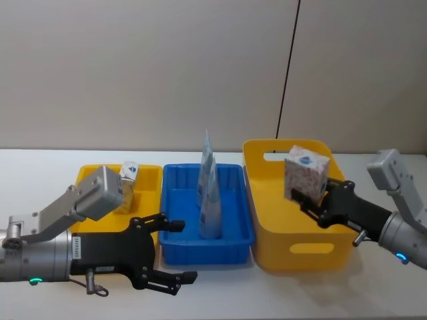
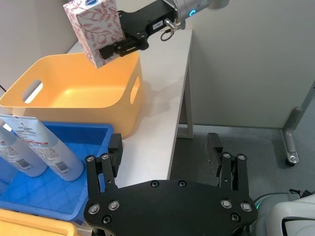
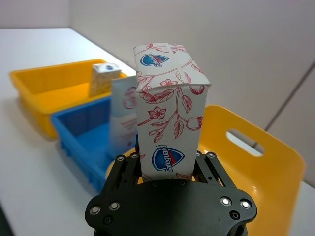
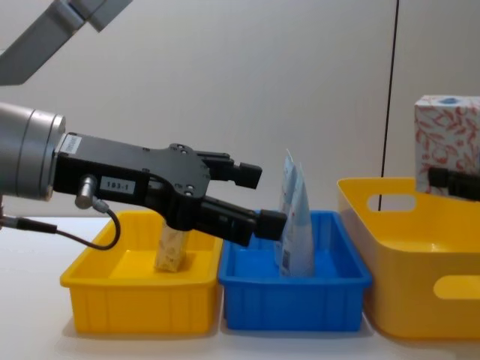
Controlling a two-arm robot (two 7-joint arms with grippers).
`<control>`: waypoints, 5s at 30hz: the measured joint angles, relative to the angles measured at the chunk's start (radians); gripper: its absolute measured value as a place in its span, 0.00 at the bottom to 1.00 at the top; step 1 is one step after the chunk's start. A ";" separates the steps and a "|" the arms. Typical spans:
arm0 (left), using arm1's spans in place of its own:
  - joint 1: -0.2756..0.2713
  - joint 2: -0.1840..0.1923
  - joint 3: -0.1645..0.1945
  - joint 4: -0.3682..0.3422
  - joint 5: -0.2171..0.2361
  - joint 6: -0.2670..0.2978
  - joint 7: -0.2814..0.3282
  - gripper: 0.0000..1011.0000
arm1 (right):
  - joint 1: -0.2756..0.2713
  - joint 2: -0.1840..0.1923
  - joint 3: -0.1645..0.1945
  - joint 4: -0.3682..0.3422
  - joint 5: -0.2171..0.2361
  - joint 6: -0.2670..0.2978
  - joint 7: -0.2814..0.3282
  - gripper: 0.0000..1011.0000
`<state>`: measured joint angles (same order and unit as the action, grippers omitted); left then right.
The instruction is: Bimanual collaborative sorting of washing and personal care products
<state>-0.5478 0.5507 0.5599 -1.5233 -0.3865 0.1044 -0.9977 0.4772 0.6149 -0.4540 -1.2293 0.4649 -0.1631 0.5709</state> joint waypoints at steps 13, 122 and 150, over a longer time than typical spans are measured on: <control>0.000 0.000 0.000 0.000 0.000 0.000 0.000 0.99 | 0.025 -0.062 0.020 0.050 -0.082 0.036 -0.194 0.38; 0.000 0.000 0.000 0.000 0.000 0.000 0.000 0.99 | 0.341 -0.340 0.046 0.561 -0.211 -0.018 -0.233 0.99; 0.000 0.000 0.000 0.000 0.000 0.000 0.000 0.99 | -0.042 -0.249 0.089 -0.106 -0.123 0.145 -0.192 0.99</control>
<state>-0.5479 0.5507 0.5599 -1.5232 -0.3866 0.1044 -0.9978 0.4349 0.3658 -0.3652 -1.3354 0.3416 -0.0182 0.3792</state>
